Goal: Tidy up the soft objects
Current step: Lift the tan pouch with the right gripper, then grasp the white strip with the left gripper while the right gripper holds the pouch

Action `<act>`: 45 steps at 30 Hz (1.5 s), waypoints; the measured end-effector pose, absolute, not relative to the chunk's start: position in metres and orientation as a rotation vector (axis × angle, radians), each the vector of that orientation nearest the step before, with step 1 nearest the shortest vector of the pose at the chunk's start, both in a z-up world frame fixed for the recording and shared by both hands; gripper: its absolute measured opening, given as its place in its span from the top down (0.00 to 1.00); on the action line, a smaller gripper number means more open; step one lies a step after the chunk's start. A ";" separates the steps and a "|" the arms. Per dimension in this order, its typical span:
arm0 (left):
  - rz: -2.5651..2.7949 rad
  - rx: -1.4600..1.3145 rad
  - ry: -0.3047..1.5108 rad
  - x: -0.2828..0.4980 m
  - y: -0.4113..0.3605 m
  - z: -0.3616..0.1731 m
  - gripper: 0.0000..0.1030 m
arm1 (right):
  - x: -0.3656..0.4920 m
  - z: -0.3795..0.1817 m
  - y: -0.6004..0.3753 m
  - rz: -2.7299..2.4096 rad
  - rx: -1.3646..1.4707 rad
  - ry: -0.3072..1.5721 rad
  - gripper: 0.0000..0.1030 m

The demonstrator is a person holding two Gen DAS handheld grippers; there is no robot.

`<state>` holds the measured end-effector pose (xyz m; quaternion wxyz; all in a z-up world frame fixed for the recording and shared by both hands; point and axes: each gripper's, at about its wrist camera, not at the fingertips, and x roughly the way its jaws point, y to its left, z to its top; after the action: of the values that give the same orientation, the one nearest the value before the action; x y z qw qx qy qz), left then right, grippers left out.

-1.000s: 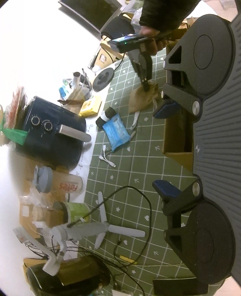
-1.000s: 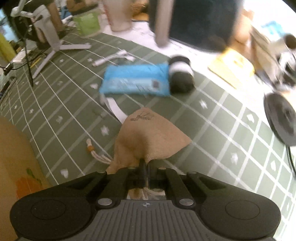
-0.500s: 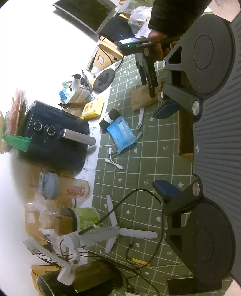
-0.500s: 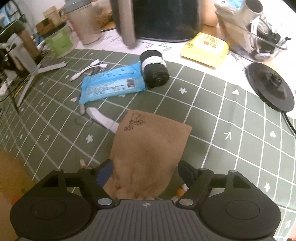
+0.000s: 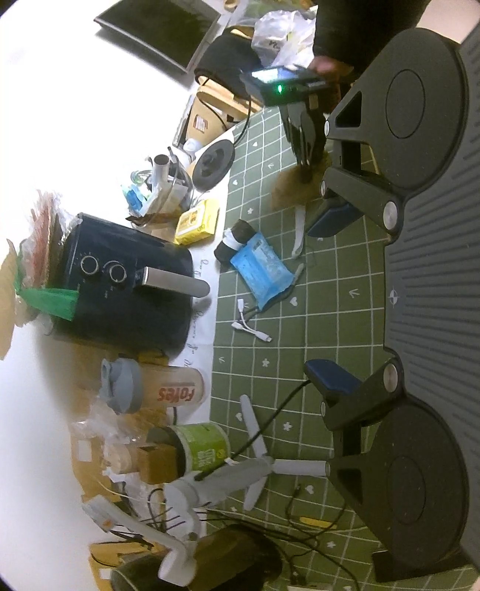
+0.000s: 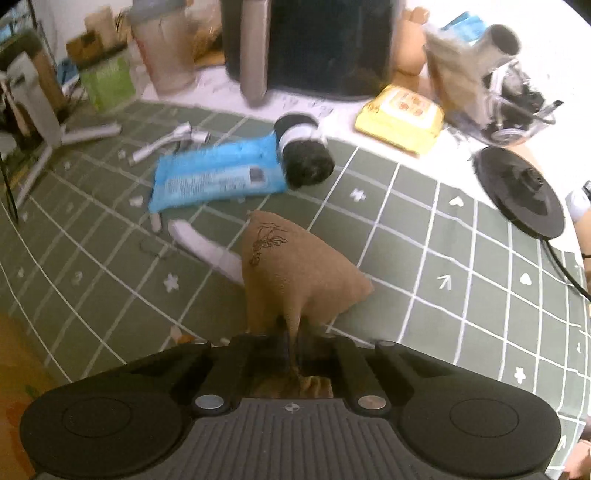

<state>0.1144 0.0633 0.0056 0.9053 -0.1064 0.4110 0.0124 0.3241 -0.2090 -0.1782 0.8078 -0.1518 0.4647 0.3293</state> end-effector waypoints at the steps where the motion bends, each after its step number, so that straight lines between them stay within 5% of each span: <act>1: 0.023 -0.215 0.847 0.115 0.063 0.006 0.30 | 0.324 -0.174 -0.212 0.701 -0.313 0.986 0.95; 26: -0.281 0.035 0.913 0.191 0.031 -0.012 0.30 | 0.286 -0.123 -0.279 0.580 -0.019 0.975 0.95; 45: -0.563 0.334 1.039 0.272 -0.030 -0.102 0.35 | 0.256 -0.119 -0.321 0.502 0.114 0.961 0.95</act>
<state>0.2718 -0.0299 -0.1021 0.8174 0.1568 0.4873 -0.2643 0.2559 -0.3215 -0.1187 0.8549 0.0540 0.4572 0.2390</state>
